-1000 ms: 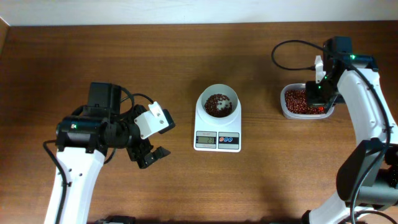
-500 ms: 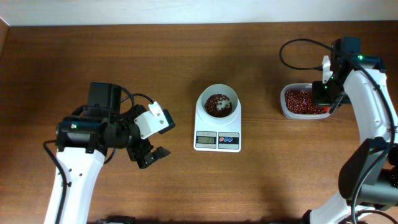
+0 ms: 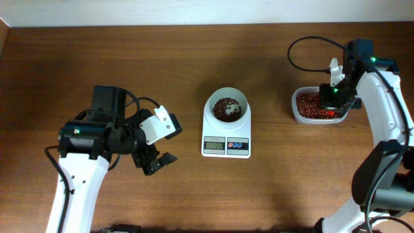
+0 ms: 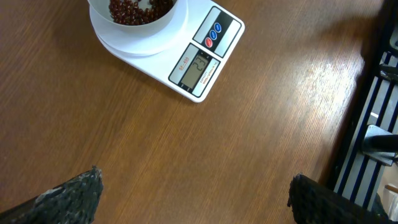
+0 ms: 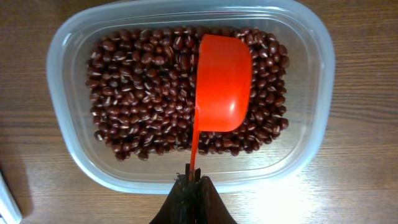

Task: Scoop and weigh 50g on scale
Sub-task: 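Lower the red scoop into the bean tub with the right gripper, then drag the scoop through the beans to fill it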

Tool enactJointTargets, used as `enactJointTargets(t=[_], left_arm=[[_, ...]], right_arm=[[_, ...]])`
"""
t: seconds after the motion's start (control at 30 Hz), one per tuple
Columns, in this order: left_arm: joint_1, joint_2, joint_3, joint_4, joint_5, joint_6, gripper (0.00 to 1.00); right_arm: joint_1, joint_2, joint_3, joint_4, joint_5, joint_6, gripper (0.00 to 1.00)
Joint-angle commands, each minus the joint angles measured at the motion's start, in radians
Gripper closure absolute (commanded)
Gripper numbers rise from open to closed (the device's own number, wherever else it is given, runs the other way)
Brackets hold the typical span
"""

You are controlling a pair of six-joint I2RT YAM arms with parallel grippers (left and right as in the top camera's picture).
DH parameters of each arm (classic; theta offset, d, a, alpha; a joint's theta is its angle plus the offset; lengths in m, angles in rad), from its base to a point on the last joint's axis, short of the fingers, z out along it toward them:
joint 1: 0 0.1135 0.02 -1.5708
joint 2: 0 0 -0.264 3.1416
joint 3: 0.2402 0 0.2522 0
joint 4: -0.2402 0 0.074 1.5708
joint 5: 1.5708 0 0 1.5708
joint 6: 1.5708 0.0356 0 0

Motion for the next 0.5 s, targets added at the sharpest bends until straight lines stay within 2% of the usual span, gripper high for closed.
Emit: enactJointTargets(t=[0.0, 0.27, 0.47], left_arm=[[0.005, -0.002, 0.016, -0.002, 0.003, -0.006, 0.01], [0.005, -0.002, 0.016, -0.002, 0.003, -0.006, 0.01], [0.005, -0.002, 0.016, -0.002, 0.003, -0.006, 0.01]], right_arm=[[-0.005, 0.014, -0.011, 0.003, -0.036, 0.000, 0.96], [-0.005, 0.014, -0.011, 0.003, -0.144, -0.050, 0.96], [-0.008, 0.015, -0.011, 0.000, -0.151, -0.049, 0.96]])
